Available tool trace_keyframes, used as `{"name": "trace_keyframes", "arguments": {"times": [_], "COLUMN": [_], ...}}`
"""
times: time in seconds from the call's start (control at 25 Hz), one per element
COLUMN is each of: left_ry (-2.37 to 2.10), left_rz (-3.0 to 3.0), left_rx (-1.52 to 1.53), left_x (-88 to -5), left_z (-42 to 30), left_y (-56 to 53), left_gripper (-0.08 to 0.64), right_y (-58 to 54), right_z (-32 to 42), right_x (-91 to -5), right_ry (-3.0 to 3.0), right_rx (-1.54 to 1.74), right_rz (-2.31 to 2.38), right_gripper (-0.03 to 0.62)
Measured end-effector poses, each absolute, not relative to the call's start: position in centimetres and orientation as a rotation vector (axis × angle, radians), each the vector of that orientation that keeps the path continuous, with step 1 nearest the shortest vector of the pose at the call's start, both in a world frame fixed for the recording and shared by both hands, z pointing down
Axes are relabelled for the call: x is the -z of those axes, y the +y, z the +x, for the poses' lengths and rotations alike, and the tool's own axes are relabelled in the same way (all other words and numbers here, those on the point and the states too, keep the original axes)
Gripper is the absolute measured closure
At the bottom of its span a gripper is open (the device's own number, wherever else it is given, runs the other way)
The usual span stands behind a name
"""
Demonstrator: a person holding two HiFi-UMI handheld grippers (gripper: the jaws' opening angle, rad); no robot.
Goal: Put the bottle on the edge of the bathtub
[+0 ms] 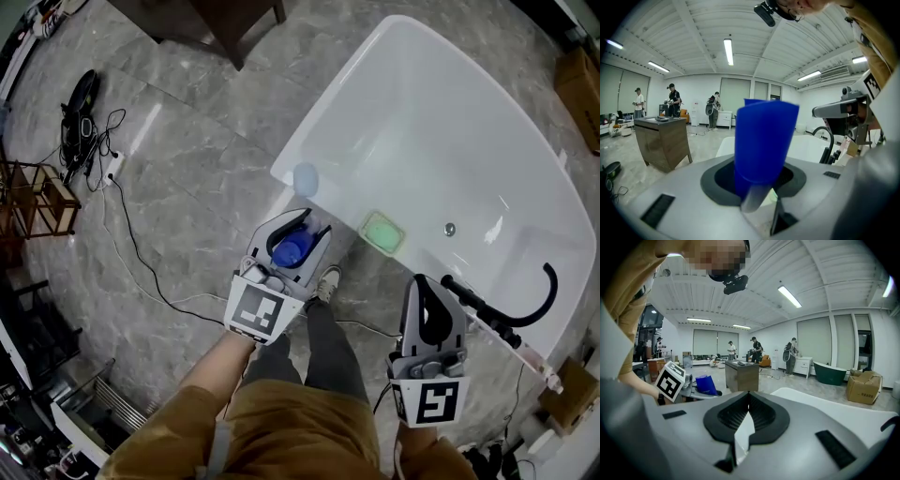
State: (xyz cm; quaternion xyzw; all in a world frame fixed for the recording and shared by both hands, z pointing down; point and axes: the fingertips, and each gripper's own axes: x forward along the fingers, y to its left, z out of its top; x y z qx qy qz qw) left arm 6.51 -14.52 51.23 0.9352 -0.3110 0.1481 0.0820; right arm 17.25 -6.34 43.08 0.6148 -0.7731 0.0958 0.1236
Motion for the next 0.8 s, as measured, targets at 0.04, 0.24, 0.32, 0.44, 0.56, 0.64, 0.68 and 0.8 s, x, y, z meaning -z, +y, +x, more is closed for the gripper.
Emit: {"name": "trace_keyframes", "arguments": {"times": [0.04,0.24,0.32,0.44,0.56,0.64,0.68,0.8], "left_ry": [-0.929,-0.924,-0.921,-0.916,-0.907,-0.895,-0.89,-0.878], "left_rz": [2.788,2.81,2.811,2.804,2.795,2.794,2.794,2.798], "left_rx": [-0.448,-0.462,-0.477,-0.493,-0.508,-0.521,-0.528,-0.548], "left_x": [-51.7,-54.2,-55.1,-56.6,-58.1,-59.0,-59.5,-60.9], "left_z": [6.7,7.5,7.9,8.4,8.8,9.1,9.3,9.8], "left_y": [-14.8,-16.2,-16.6,-17.2,-17.6,-17.9,-18.0,-18.4], "left_gripper": [0.41,0.41,0.41,0.41,0.41,0.41,0.41,0.41], "right_y": [-6.5,-8.0,-8.5,-8.9,-9.4,-9.8,-10.0,-10.3], "right_z": [17.4,17.9,18.1,18.6,18.9,19.1,19.2,19.5], "right_x": [-43.4,-44.6,-45.2,-46.2,-47.2,-47.9,-48.3,-49.4], "right_ry": [-2.25,-2.267,-2.266,-2.263,-2.264,-2.259,-2.258,-2.252], "right_rx": [-0.284,-0.273,-0.276,-0.287,-0.301,-0.32,-0.327,-0.34], "right_rz": [1.793,1.8,1.802,1.8,1.802,1.802,1.803,1.798], "right_gripper": [0.586,0.586,0.586,0.586,0.586,0.586,0.586,0.586]}}
